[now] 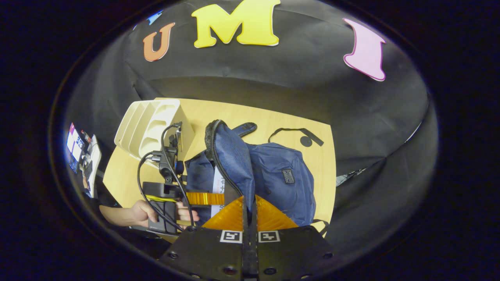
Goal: Open the schoolbag, grab two books from the bookshelf and put them into the schoolbag.
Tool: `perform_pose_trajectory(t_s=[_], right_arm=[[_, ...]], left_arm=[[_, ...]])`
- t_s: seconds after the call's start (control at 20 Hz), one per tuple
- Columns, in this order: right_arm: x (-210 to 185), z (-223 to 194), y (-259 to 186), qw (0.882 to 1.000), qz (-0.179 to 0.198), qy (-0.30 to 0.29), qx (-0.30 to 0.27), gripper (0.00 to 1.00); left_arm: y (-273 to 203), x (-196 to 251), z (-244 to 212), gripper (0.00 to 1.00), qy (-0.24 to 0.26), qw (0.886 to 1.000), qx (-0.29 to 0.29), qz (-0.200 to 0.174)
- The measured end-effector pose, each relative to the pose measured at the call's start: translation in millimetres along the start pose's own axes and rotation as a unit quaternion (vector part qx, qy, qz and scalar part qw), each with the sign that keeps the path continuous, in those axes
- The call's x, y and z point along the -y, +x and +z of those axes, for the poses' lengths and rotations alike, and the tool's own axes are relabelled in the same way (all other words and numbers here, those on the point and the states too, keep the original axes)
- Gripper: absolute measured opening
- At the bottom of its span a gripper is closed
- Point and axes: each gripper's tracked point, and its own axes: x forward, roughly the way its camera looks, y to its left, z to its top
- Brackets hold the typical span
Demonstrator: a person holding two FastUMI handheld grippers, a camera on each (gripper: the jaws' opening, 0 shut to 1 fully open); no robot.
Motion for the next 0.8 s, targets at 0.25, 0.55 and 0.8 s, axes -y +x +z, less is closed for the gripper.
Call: perform_pose_trajectory(t_s=[0.25,0.55,0.8], right_arm=[[-4,-2,8,1.0,0.005,0.0,-0.005,0.01],[-13,-7,8,1.0,0.011,0.003,-0.003,0.0],[-28,-8,11,1.0,0.016,0.009,0.006,0.0]], left_arm=[[-20,-25,0,0.74,0.014,0.994,-0.006,0.107],[-73,-16,13,0.74,0.106,0.979,0.038,0.169],[-133,9,32,0.74,0.231,0.945,0.09,0.212]])
